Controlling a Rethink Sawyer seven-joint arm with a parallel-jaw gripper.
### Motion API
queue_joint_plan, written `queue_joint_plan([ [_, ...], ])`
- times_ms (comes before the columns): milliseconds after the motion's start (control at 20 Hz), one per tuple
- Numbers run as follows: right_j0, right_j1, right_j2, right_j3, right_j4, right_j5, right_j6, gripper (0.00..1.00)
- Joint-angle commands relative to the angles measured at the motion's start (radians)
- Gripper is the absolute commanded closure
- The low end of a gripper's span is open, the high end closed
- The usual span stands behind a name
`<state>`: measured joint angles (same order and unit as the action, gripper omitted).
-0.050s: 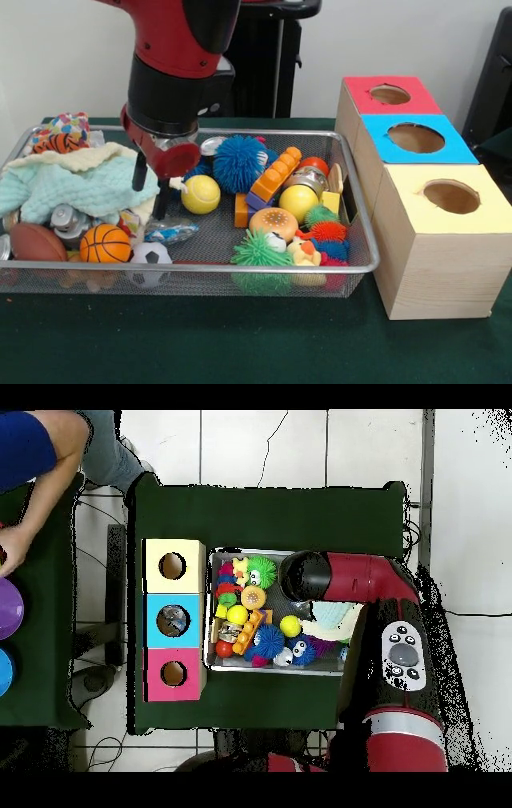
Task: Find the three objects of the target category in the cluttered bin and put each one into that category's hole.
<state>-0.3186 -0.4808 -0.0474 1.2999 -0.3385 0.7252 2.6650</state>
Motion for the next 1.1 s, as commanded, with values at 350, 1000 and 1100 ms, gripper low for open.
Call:
queue_joint_plan([
  [350,-0.022,0.113,0.109,-0.037,0.076,-0.014,-0.008,0.0],
  [1000,0.022,0.132,0.067,-0.019,0.132,0.021,0.06,0.0],
  [1100,0.022,0.137,0.063,-0.015,0.138,0.027,0.06,0.0],
])
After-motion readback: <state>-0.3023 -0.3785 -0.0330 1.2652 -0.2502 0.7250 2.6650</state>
